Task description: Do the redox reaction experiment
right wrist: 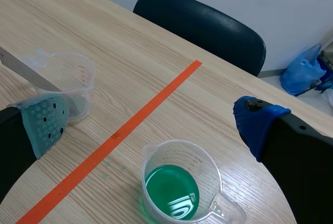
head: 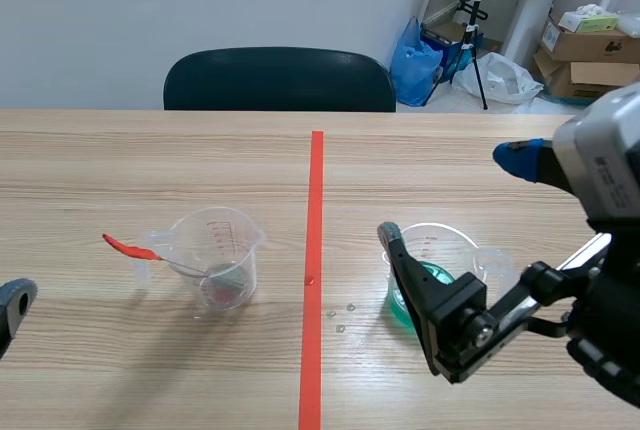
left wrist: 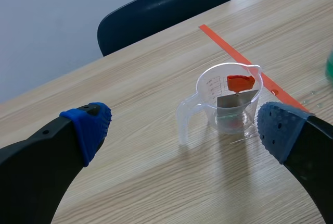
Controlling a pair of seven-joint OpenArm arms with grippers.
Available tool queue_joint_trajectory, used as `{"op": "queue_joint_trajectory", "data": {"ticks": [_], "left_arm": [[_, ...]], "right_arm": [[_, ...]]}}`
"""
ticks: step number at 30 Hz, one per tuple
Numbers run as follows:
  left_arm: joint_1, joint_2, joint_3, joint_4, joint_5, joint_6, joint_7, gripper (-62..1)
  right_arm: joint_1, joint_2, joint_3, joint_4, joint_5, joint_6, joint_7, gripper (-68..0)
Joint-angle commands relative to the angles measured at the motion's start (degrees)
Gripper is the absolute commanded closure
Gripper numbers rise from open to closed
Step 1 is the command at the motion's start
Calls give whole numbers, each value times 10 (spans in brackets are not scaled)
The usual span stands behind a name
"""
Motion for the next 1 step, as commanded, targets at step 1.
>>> {"op": "queue_joint_trajectory", "data": {"ticks": [1], "left_arm": [[7, 4, -6, 6, -7, -1, -7, -601]], "right_arm": [[2, 1, 1, 7, 5, 0, 7, -679]]}}
